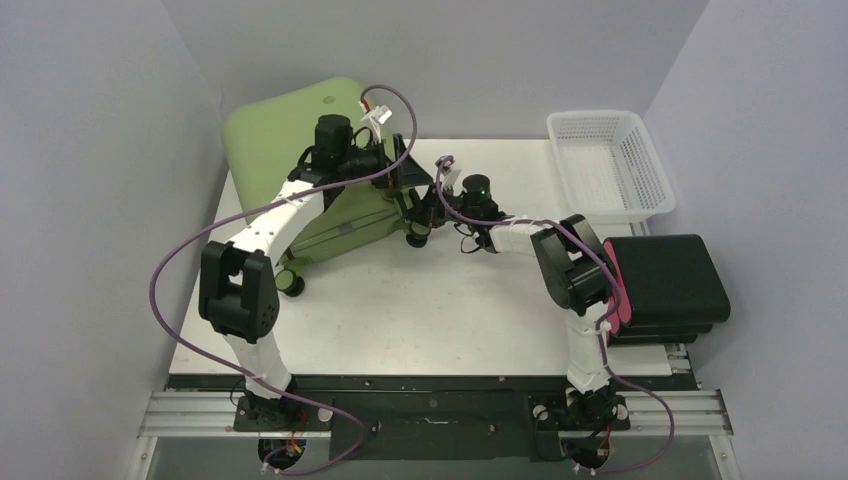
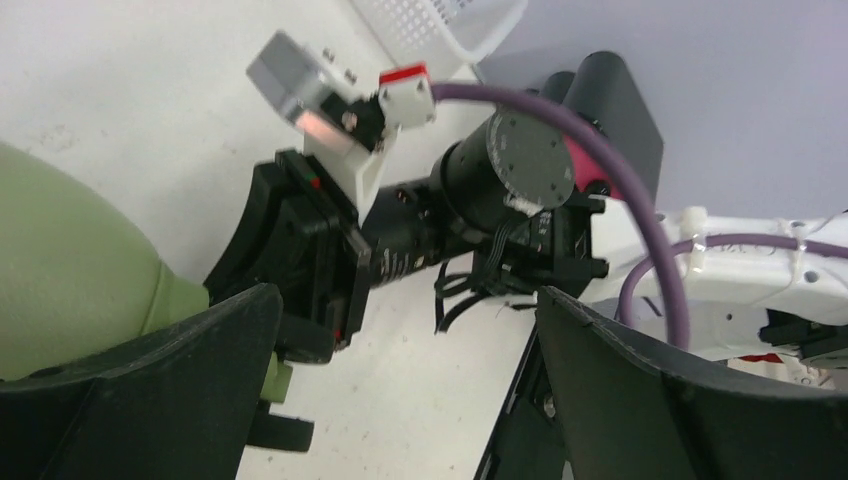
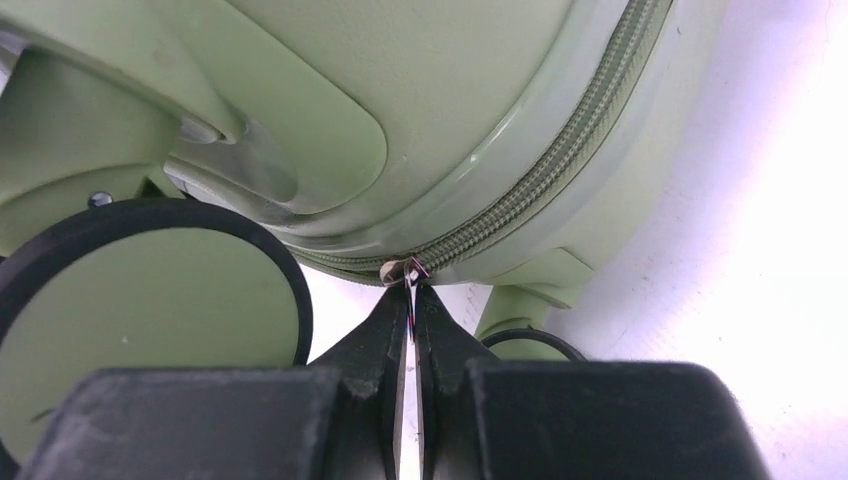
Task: Open, take out, and arrange the luggage
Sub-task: Unzip the luggage at the center of the board.
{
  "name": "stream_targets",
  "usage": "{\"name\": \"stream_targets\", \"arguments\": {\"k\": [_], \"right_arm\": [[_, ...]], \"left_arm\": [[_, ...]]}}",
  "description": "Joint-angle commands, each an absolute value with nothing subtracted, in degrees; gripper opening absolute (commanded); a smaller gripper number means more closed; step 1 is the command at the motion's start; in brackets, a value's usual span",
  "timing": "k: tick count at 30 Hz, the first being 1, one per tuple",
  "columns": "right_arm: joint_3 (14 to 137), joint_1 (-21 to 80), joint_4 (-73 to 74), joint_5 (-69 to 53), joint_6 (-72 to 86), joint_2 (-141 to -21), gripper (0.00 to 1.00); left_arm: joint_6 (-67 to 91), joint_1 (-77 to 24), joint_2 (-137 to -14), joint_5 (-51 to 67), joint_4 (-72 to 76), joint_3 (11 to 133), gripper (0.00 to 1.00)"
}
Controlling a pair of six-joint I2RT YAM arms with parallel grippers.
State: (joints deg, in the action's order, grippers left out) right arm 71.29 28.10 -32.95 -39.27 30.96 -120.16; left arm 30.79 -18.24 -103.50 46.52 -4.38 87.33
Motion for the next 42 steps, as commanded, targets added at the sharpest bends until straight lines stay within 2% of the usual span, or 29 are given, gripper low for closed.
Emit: {"name": "stream_targets", "arguments": {"k": [1,10,15,23,25,28,35,42], "right_arm": [[74.3,24.4,-34.8,-34.0,33.2,-123.3,0.00],[77.0,24.0,-34.5,-36.7,36.5,-125.3,0.00],[78.3,23.5,-34.6,-38.0,39.0,-126.5,0.00],[80.1,23.2,-39.3,-41.7,45.7,-128.8,0.00],[80.7,23.1,-39.0,-42.0,46.0,-129.2,0.00],[81.3,22.8,-38.2,-42.0,46.2,-129.5,0.00],[82.2,22.8,-37.4,-41.5,45.7,-129.3,0.00],[82.8,22.7,-31.3,-37.7,39.1,-127.8,0.00]], "left_arm": [[22.9,-18.7,-104.0,43.5,-15.3,88.8,0.99],[1.9,-22.2,-108.9,34.3,-27.0,103.2,0.99],[-15.0,-25.0,-112.8,32.6,-42.3,111.2,0.99],[-34.8,-22.6,-112.8,42.5,-49.0,110.9,1.00],[-46.6,-22.3,-112.8,45.3,-53.2,110.7,1.00],[-54.5,-22.8,-113.6,43.2,-59.4,111.9,1.00],[-67.0,-23.5,-119.4,39.2,-80.7,122.9,0.75],[-69.5,-24.9,-117.4,35.6,-84.1,118.0,0.64]]}}
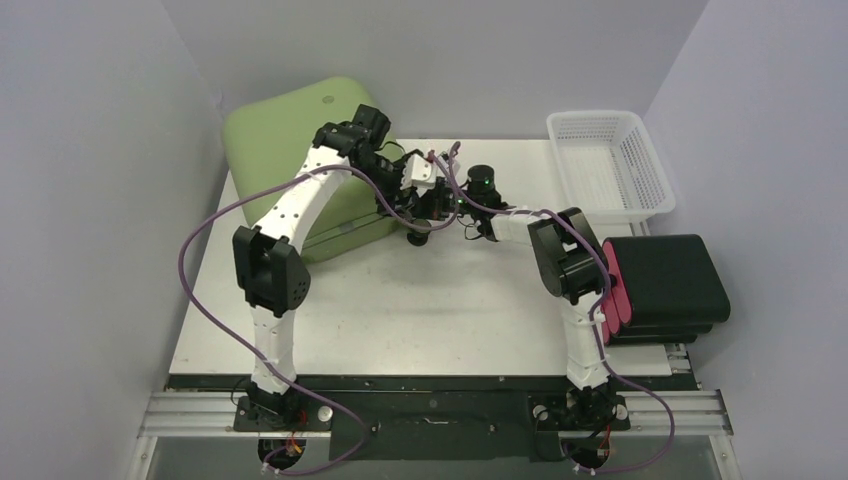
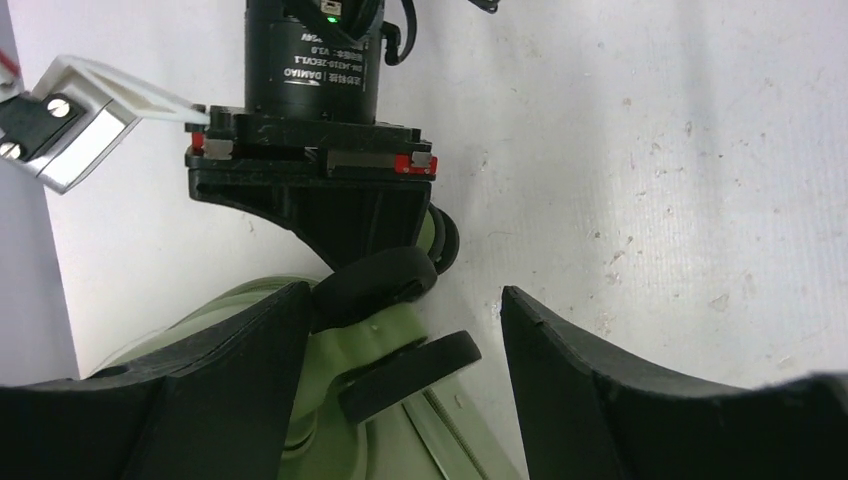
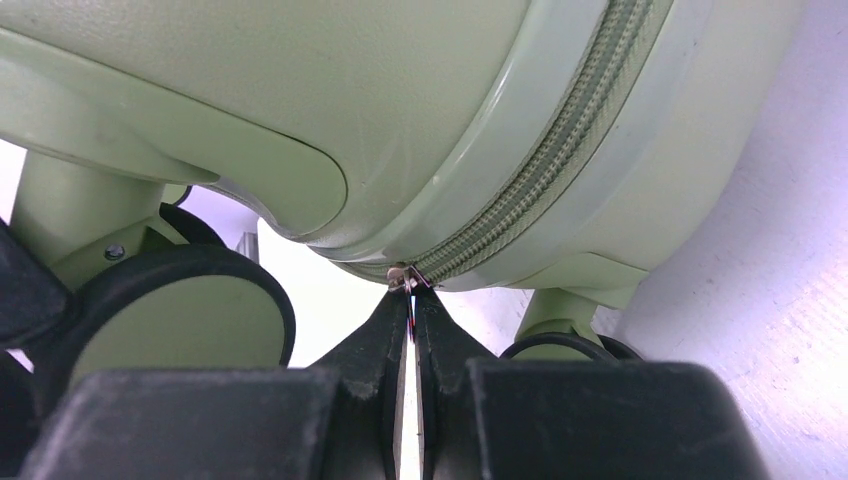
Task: Open, take out, and arrange the luggage
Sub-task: Unzip the luggage at the center of the board.
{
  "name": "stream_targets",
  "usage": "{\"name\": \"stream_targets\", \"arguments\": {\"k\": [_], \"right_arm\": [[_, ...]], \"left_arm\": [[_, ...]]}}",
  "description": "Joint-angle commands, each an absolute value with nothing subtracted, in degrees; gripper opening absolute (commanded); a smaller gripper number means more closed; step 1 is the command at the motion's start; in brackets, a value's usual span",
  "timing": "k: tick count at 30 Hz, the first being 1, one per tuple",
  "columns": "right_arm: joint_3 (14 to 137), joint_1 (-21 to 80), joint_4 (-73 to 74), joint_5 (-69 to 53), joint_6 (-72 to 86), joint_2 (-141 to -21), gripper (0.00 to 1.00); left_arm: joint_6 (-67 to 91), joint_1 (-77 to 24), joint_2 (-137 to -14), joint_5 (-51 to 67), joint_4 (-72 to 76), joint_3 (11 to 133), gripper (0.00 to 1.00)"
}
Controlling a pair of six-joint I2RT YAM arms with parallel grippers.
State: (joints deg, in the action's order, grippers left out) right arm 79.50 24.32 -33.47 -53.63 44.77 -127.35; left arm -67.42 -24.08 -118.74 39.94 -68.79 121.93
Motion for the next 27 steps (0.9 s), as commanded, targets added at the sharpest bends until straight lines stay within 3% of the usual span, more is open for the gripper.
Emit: {"name": "stream_targets", "arguments": {"k": [1,17,19,27], "right_arm": [[82.7,22.7,-30.0,-37.4,37.9,-127.6,0.00],[87.7,21.1,-19.7,-35.2,31.0,-127.5,0.00],[86.8,21.1,-20.8,-35.5,31.9,-127.1,0.00],[84.6,21.1,-25.2,-37.6,35.7,-127.4,0.00]], "left_arm": [[-69.6,-25.0,-117.1,34.7,-84.2,116.9,0.63],[-67.4,-25.1,-111.4,28.9,-86.5,112.0,0.49],[-65.4,-24.5,-110.5,30.9,-84.7,114.1,0.54],[-63.3,-25.7,-98.8,32.2,-66.4,116.7,0.99]]}}
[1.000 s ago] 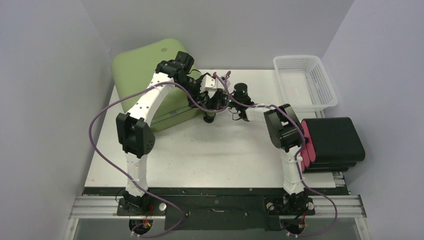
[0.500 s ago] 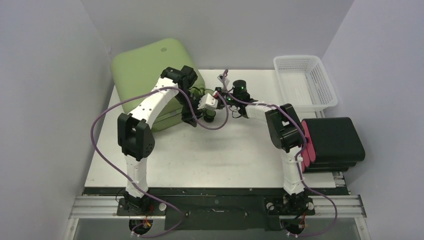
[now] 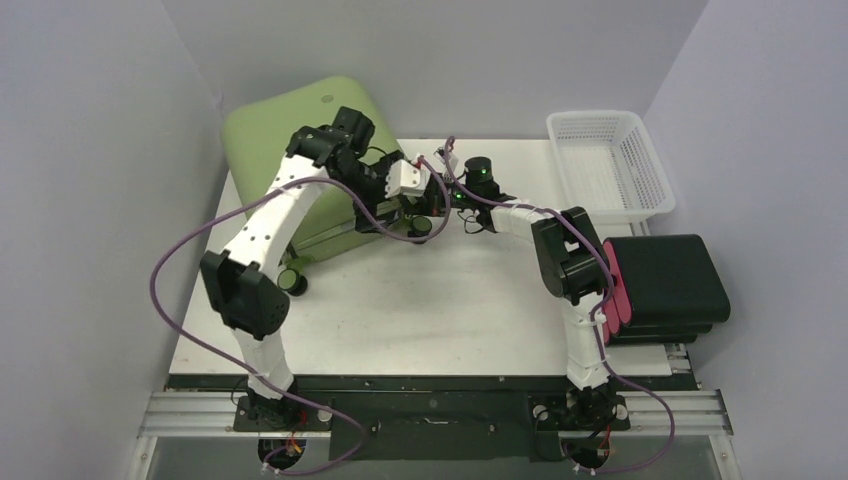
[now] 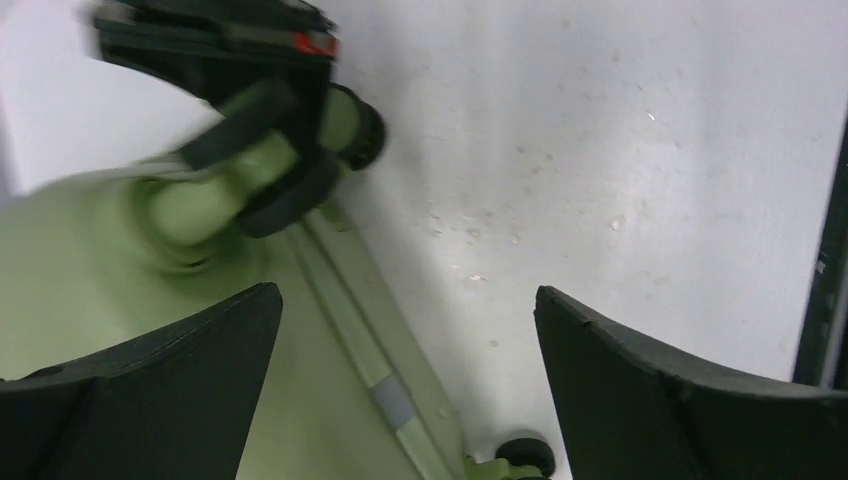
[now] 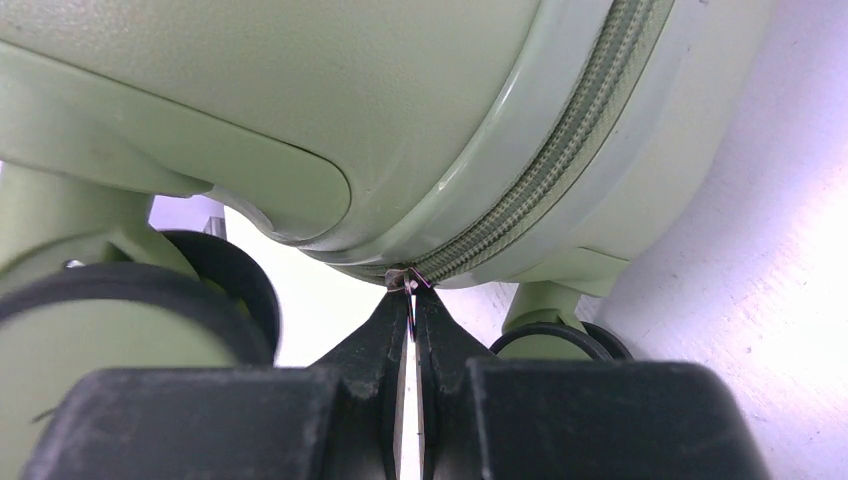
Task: Open, take out, and arrange the luggage
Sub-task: Unzip the luggage at the center of the board.
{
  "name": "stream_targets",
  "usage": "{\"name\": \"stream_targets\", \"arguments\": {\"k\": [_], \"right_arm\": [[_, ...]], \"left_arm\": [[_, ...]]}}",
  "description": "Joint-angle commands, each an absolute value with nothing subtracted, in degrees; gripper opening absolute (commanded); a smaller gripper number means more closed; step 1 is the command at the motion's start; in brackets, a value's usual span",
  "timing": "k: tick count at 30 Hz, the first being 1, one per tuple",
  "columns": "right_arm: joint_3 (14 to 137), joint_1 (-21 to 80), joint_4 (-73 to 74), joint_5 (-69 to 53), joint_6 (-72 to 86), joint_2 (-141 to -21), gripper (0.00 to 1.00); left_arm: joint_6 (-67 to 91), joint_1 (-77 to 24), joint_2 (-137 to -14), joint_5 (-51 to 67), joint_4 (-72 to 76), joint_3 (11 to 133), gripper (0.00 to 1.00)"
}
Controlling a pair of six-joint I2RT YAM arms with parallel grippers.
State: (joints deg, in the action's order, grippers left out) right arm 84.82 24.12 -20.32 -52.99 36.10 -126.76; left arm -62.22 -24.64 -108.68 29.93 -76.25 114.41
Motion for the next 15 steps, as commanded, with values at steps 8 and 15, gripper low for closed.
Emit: {"name": "stream_targets", "arguments": {"k": [8,15], "right_arm": [[85.0,21.3,-26.6,-38.7,37.9,-128.2,0.00],[85.4,21.2,-26.3,-39.7,38.4,-128.6,0.00]], "left_arm": [[-82.5,-32.2,-104.5,18.9,-66.6,122.2,0.96],[-95.5,-35.3,-112.6,15.5,-70.5,125.8,0.99]]}}
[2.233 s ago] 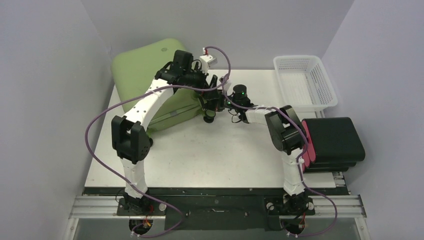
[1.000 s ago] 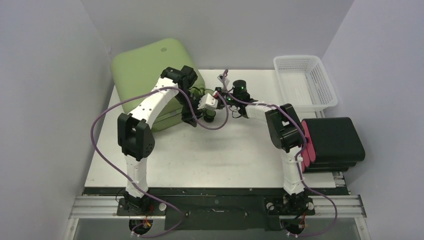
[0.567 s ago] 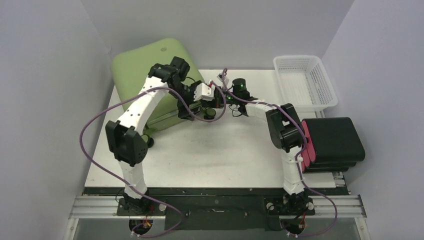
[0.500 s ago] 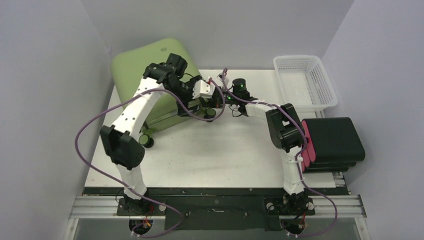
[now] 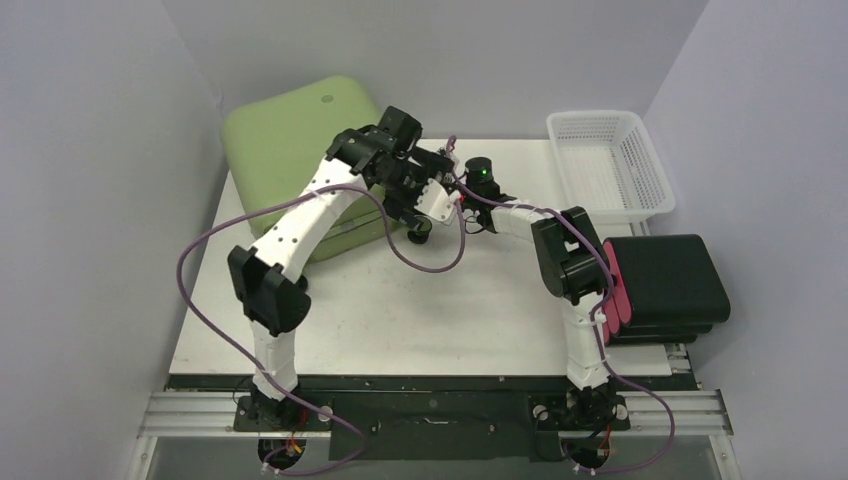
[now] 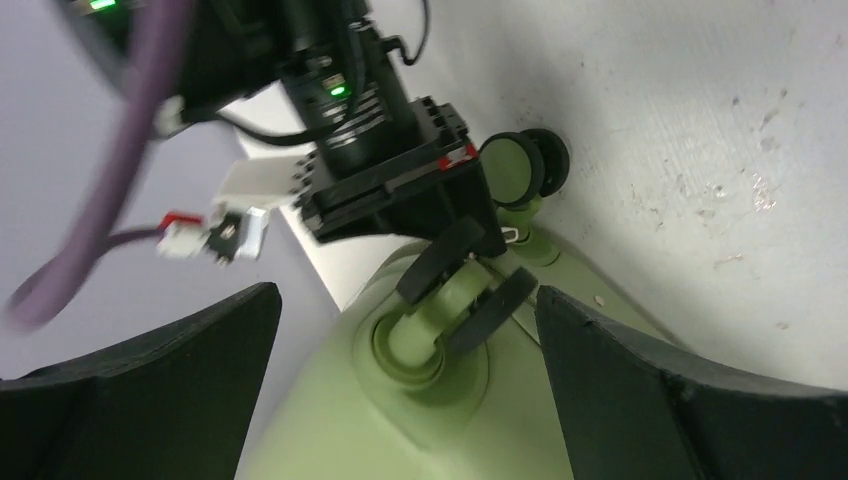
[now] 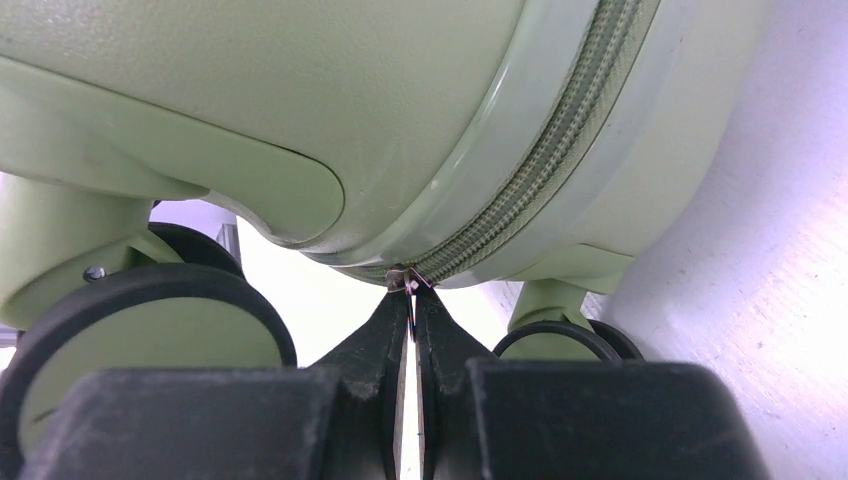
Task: Open, take out, and arrange the luggage
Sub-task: Unzip the luggage at the center of the board.
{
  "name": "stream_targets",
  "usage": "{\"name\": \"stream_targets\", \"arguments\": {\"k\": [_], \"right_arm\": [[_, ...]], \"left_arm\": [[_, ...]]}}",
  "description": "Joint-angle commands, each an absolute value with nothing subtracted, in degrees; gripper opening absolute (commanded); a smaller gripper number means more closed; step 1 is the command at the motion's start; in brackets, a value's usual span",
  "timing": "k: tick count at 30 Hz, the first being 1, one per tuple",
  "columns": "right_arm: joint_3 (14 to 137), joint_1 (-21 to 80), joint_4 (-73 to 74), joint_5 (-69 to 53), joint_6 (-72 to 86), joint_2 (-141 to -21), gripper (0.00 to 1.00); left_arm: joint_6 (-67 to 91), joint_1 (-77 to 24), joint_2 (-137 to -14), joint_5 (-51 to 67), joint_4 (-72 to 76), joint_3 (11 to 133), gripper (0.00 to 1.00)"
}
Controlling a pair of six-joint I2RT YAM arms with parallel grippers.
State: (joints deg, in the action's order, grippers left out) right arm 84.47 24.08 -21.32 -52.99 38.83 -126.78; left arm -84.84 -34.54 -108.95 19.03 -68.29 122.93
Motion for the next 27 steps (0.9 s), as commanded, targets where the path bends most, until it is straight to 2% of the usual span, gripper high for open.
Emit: {"name": "stream_targets", "arguments": {"k": [1,4,9,13,15,18,20,24,27], "right_arm": [[85.4,21.2,-26.4,-39.7,38.6,-128.7,0.00],[85.5,21.0,-27.1,-40.1,39.3,-128.4,0.00],[85.9,20.7,-27.5,-40.6,40.0,-128.2,0.00],[86.5,20.7,-27.5,-40.7,40.2,-128.5,0.00],[86.9,20.7,-27.4,-40.8,40.2,-128.8,0.00],[87.6,20.7,-27.4,-40.8,40.4,-129.6,0.00],[88.0,20.7,-27.7,-40.9,40.7,-130.0,0.00],[87.7,20.8,-28.2,-41.0,40.9,-129.9,0.00],[87.5,20.8,-28.3,-40.9,40.7,-129.5,0.00]], "left_arm": [[-97.8,-35.4,-113.3,15.4,-71.7,126.7,1.00],[-103.2,-35.4,-115.8,13.7,-76.1,128.5,0.91],[-108.8,-35.4,-117.4,14.0,-84.2,131.3,0.90],[-110.5,-35.4,-117.6,10.7,-86.1,131.8,0.84],[-110.9,-35.4,-117.8,8.4,-85.7,131.4,0.85],[-110.9,-35.4,-118.1,6.2,-84.3,130.0,0.94],[-111.0,-35.4,-118.4,3.5,-83.3,128.3,0.97],[-109.9,-35.3,-119.8,0.9,-79.4,126.3,0.97],[-108.9,-35.3,-121.5,0.9,-78.6,127.2,0.93]]}}
